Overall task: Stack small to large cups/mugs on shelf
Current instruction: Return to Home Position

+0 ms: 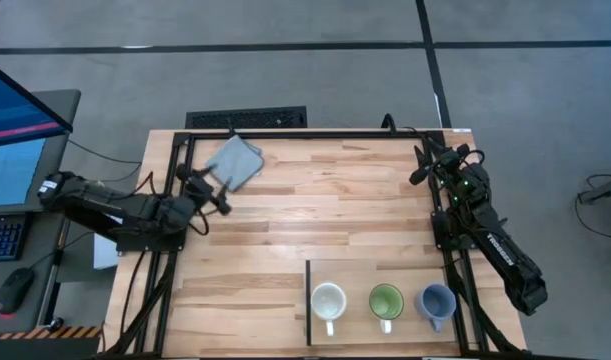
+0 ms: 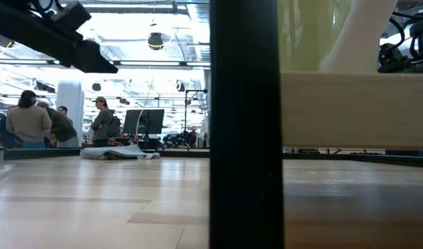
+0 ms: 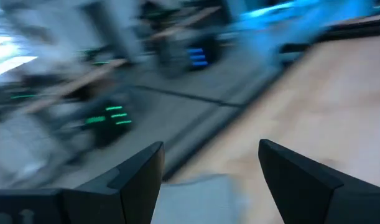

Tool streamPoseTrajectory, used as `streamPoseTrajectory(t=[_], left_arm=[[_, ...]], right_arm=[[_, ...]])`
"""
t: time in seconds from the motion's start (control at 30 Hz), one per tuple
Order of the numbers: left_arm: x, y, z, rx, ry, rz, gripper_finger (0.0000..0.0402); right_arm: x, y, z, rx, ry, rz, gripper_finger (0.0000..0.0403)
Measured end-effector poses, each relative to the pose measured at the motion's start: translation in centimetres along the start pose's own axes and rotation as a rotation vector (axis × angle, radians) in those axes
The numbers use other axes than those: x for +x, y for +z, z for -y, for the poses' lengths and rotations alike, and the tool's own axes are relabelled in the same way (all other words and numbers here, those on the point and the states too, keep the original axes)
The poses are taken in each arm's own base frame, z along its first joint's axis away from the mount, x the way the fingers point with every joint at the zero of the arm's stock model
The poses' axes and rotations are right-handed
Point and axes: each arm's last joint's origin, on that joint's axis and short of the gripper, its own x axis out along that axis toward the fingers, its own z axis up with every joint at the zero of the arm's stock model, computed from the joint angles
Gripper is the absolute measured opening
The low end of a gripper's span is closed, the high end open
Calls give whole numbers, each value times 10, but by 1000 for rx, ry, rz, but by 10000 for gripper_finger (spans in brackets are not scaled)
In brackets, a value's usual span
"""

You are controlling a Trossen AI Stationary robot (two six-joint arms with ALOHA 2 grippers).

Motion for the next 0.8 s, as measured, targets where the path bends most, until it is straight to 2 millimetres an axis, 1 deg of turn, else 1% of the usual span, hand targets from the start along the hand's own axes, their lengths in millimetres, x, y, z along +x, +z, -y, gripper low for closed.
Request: streamPoseTrajectory(t=[0.07, 0.13, 0.2, 0.33, 0.4, 0.63, 0.8], left_arm=[[4, 0, -6, 37, 119, -18, 254], [8, -1, -10, 73, 174, -39, 254], [13, -1, -13, 71, 159, -49, 254], [24, 2, -17, 72, 42, -30, 254], [29, 5, -22, 78, 27, -10, 254], [43, 14, -45, 32, 189, 44, 254], [48, 17, -58, 41, 195, 96, 254]], right_arm=[[0, 0, 0, 0, -2, 0, 230], [0, 0, 0, -1, -10, -3, 230], [0, 0, 0, -18, -13, -5, 230], [0, 0, 0, -54, -15, -6, 230], [0, -1, 1, -58, -26, -9, 230], [0, -1, 1, -61, -46, -16, 230], [0, -1, 1, -61, -46, -15, 230]])
